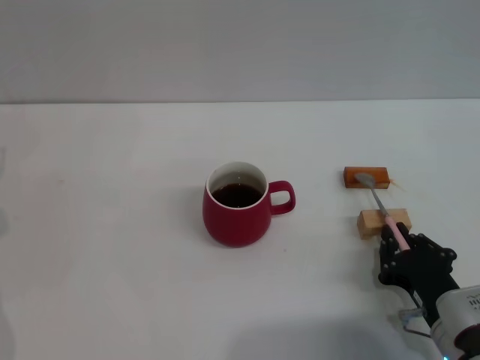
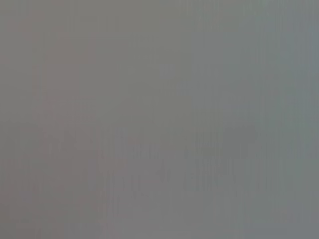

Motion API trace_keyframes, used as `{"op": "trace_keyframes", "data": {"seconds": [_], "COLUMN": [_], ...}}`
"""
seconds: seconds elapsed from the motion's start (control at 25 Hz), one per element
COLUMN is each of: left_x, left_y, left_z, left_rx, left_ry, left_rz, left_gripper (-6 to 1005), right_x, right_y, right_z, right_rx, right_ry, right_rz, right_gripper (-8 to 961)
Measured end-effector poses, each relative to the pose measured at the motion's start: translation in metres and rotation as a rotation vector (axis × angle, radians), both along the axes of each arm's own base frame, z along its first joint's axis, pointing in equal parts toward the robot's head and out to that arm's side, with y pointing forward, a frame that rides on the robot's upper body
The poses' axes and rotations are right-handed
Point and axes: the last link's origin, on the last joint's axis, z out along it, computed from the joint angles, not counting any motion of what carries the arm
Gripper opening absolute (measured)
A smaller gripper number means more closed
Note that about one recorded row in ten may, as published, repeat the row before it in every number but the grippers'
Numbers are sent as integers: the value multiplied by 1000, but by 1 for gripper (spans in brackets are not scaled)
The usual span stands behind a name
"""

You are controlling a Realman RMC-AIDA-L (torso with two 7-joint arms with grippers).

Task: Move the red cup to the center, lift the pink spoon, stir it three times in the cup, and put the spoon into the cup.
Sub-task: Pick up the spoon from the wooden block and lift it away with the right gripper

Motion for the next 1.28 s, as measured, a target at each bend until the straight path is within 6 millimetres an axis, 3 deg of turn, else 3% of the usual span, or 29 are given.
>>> {"op": "trace_keyframes", "data": {"seconds": [0.32,0.52,1.28], "left_x": [-1,-1,-3], "left_y": [0,1,-1], "left_z": [0,0,1], "left_rx": [-2,-4,-5], "left_ry": [2,2,0], "left_rz": [4,3,12], "left_gripper": [829,829,829], "right_x": [-3,-15,-95], "right_y": [5,7,19], "right_z": [3,6,54], "right_rx": [14,40,12], "right_ry": [-29,-72,-169], "right_rz": [16,50,150], "right_gripper": [149,148,148]}}
